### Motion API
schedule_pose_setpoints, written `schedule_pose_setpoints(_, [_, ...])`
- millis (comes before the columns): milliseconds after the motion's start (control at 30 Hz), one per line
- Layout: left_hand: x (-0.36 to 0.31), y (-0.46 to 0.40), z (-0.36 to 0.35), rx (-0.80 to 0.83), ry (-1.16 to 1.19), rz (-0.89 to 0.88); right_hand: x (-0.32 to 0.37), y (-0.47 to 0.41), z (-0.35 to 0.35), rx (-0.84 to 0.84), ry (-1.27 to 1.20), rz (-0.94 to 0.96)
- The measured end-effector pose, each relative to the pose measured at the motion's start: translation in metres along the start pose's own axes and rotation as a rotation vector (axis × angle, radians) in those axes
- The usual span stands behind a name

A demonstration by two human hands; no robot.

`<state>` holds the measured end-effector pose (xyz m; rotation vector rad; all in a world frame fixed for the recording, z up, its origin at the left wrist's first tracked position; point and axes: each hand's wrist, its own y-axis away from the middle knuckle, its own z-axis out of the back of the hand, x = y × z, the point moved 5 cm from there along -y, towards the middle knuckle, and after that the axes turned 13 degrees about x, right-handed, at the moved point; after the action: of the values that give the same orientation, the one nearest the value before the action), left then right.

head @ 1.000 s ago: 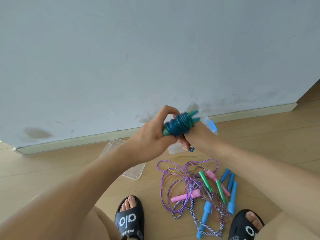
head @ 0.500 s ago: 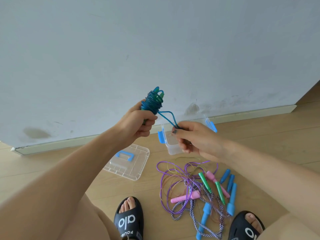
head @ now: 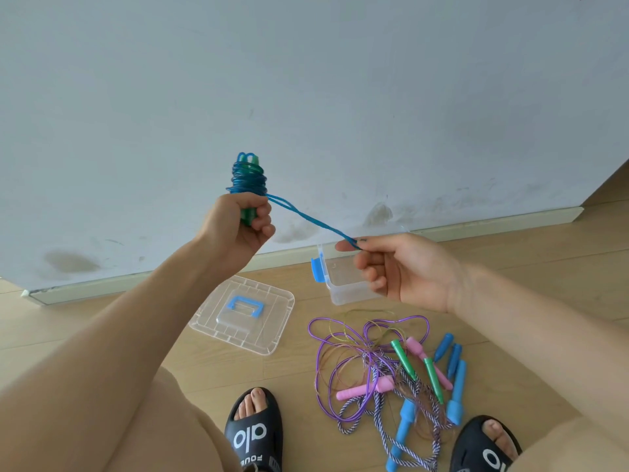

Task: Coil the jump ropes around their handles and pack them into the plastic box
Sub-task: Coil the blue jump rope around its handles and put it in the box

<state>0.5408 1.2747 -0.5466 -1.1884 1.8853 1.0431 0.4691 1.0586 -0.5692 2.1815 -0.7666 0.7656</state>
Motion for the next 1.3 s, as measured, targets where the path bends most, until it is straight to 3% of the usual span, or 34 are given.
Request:
schedule_pose_setpoints(100, [-0.002,0.0,0.002,0.008,0.109,-0.024,-0.002,0.002,0.001,0.022,0.116,-0.081])
schedule_pose_setpoints(200, [-0.003,0.0,-0.004,0.041,0.158,-0.037,-0.004,0.0,0.002,0.006,0.075,-0.128])
schedule_pose_setpoints(300, [-0.003,0.001,-0.007,0.035,-0.078,-0.065,-0.004,0.001,0.012,-0.046,0.114,-0.176])
schedule_pose_setpoints(400, [-0.004,0.006,-0.02,0.157,-0.563,-0.142,-0.001,-0.001,0.03,-0.233,0.477,-0.179])
schedule_pose_setpoints(467, [0.003,0.01,-0.034,0.274,-0.691,-0.138,0.011,-0.002,0.032,-0.452,0.798,-0.051])
schedule_pose_setpoints(500, [0.005,0.011,-0.041,0.315,-0.723,-0.13,0.019,-0.003,0.025,-0.528,0.879,0.091])
schedule_pose_setpoints(567, [0.01,0.014,-0.052,0.366,-0.733,-0.111,0.029,-0.003,0.004,-0.502,0.922,0.336])
schedule_pose_setpoints(700, [0.014,0.015,-0.056,0.366,-0.616,-0.028,0.022,-0.008,-0.026,-0.211,0.969,0.365])
schedule_pose_setpoints(800, [0.017,0.015,-0.056,0.38,-0.639,0.014,0.028,-0.007,-0.027,-0.378,1.472,0.446])
schedule_pose_setpoints(867, [0.017,0.014,-0.053,0.358,-0.653,0.024,0.035,-0.005,-0.019,-0.562,1.691,0.352])
schedule_pose_setpoints(933, [0.016,0.012,-0.05,0.319,-0.648,0.043,0.044,0.002,-0.013,-0.683,1.646,0.295])
schedule_pose_setpoints(1000, [0.017,0.01,-0.049,0.29,-0.621,0.083,0.047,0.01,-0.019,-0.696,1.639,0.447])
schedule_pose_setpoints(1100, [0.021,0.01,-0.049,0.28,-0.553,0.149,0.031,0.007,-0.035,-0.47,1.506,0.627])
schedule_pose_setpoints(1200, [0.023,0.011,-0.051,0.318,-0.473,0.192,0.015,-0.007,-0.046,-0.204,1.001,0.541])
schedule_pose_setpoints(1300, [0.024,0.014,-0.052,0.376,-0.401,0.226,0.012,-0.019,-0.041,-0.175,0.703,0.44])
